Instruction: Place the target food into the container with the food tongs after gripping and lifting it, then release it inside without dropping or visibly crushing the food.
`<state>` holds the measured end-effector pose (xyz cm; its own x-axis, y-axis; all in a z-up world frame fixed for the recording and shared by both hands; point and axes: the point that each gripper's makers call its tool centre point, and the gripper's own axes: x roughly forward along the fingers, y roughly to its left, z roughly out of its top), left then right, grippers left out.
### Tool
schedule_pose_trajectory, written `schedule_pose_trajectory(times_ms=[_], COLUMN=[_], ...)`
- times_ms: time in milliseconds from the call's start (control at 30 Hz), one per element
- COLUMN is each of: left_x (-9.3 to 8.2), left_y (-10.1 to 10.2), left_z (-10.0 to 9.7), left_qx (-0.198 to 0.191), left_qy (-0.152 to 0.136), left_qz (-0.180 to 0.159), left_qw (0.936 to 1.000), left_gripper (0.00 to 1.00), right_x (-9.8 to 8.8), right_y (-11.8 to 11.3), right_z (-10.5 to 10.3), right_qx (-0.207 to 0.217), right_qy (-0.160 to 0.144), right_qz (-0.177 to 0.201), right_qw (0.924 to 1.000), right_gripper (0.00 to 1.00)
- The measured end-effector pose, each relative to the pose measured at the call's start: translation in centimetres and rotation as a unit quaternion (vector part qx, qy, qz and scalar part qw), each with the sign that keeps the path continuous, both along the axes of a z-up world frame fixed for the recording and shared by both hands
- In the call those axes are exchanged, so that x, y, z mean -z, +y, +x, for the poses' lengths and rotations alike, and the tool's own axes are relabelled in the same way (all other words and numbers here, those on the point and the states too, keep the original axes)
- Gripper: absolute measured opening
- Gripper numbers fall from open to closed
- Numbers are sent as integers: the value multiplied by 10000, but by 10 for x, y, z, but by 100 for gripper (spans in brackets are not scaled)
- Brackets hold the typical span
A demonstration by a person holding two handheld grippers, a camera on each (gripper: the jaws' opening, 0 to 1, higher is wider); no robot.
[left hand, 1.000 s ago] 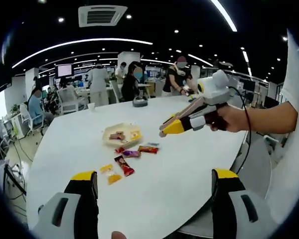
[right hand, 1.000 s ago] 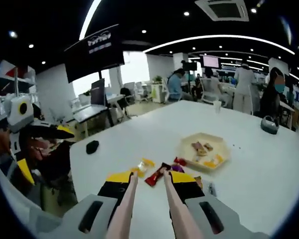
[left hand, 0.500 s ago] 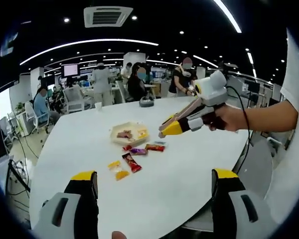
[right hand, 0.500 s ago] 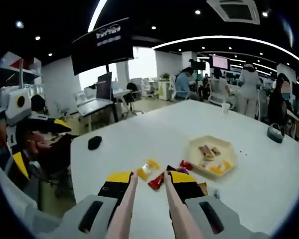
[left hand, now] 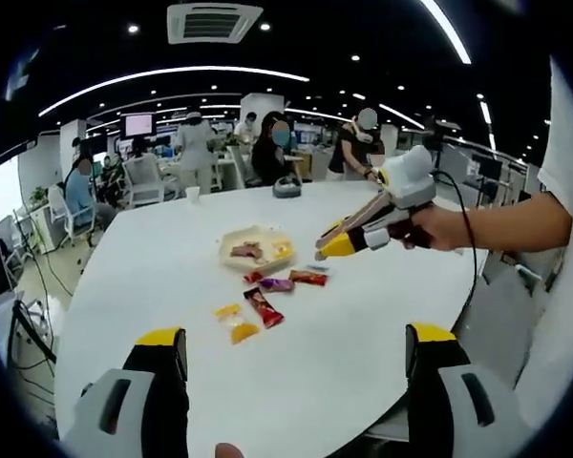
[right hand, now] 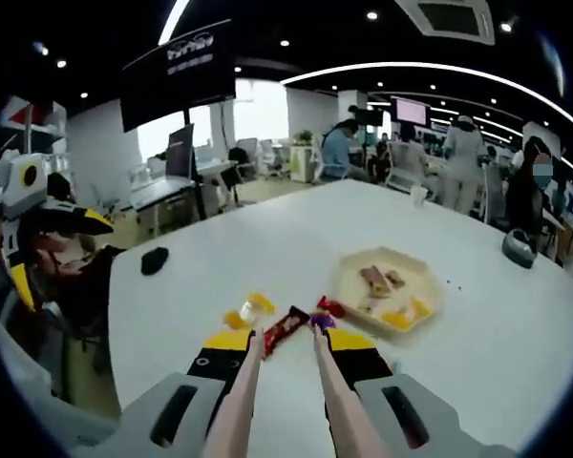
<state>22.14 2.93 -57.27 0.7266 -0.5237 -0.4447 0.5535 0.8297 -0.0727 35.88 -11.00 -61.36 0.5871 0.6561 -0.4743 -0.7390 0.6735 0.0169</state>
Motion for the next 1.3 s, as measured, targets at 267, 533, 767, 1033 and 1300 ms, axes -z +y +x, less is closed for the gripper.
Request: schedule_pose_trajectory(times_ms=[267, 533, 767, 1033, 1300], left_x=[11, 29, 40, 52, 72], left_y=[13, 21, 30, 42, 51], left_z=[8, 13, 23, 31, 28], left_qx=[-176, -240, -289, -440, -562], left_qy=[187, 388, 408, 506, 666], left_qz=[-77, -94, -44, -142, -251], left_qw=[9996, 9989, 9987, 9976, 9959], left_gripper=[96, 96, 96, 96, 96], right_x=[24, 46, 62, 96, 114], right_y=[17, 39, 60, 75, 77], right_z=[34, 63, 92, 122, 125], right_qx=[-104, -729, -1829, -3237, -4046], right_qy=[105, 47, -548, -992, -802], right_qz=[-87, -630, -1603, -2902, -3561], right_qw=[9999, 9953, 9684, 8951, 8384], right_gripper=[27, 27, 26, 25, 24])
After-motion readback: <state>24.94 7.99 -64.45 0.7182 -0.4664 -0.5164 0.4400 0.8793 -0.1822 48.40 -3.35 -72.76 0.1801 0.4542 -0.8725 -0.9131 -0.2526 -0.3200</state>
